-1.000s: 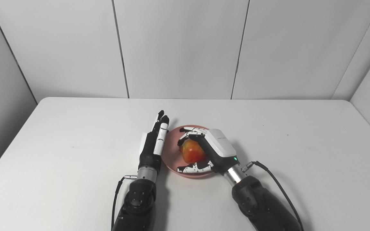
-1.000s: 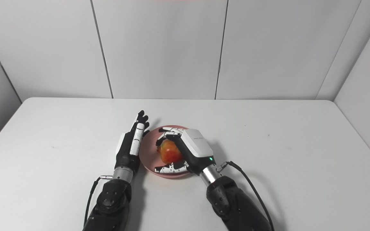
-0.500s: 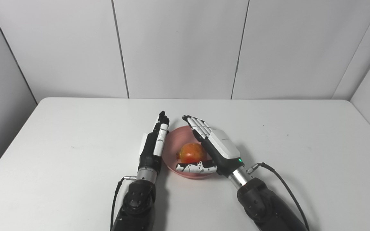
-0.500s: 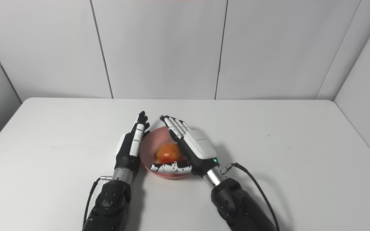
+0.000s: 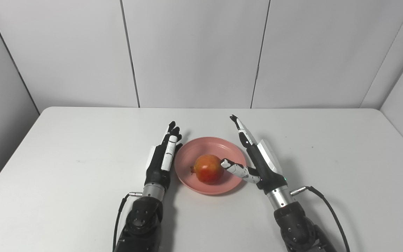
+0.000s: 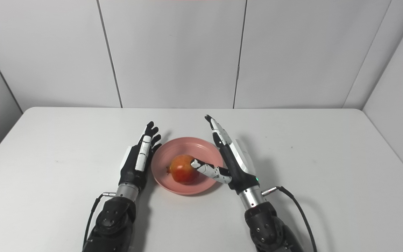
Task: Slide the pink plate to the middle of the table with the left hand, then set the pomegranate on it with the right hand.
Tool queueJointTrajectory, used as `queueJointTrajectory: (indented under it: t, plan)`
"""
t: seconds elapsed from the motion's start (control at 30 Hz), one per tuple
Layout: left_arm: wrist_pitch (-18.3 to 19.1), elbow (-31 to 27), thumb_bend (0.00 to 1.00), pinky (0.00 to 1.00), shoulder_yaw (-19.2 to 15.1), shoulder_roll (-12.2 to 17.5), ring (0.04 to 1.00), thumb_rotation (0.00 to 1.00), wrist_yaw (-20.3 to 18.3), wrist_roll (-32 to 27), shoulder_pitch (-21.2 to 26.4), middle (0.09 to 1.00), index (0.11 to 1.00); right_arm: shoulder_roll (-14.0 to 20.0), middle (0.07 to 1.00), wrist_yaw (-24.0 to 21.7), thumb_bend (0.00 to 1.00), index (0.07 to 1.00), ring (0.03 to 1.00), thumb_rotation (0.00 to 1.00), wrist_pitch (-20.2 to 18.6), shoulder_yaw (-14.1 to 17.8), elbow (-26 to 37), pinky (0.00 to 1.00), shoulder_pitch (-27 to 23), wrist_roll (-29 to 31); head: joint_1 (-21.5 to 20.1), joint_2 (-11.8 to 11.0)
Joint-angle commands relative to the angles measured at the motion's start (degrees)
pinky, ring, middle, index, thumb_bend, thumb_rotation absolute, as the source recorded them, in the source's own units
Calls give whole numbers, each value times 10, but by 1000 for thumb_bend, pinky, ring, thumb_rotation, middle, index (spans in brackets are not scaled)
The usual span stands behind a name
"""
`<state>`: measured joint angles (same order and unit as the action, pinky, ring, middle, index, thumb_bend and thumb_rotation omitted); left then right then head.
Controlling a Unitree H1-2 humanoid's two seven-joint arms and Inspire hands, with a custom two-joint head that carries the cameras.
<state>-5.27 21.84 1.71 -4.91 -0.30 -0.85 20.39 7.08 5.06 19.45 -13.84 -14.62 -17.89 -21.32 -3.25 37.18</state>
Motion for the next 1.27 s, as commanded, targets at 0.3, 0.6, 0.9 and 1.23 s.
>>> queueJointTrajectory:
  t: [0.3,0.6,0.9,1.23]
  plan:
    - [7,-56,568,965,-13,19,990,1000,-41,-49,-4,1000,1000,-11,1000,-41,756,1000,1000,1000,-62,39,61,1000,10,59,-11,14]
    - [2,-63,578,990,-11,31,1000,1000,-49,-50,-9,1000,1000,-38,1000,-55,781,1000,1000,1000,-157,66,84,1000,20,98,-19,19]
    - [-1,-64,580,1000,-8,35,1000,1000,-50,-41,-12,1000,1000,-61,1000,-41,726,1000,1000,990,-134,97,63,1000,19,142,-20,14]
    - [1,-69,583,970,0,26,991,1000,-33,-26,-20,999,994,-81,1000,-29,703,1000,1000,962,-132,111,57,1000,19,158,-25,15]
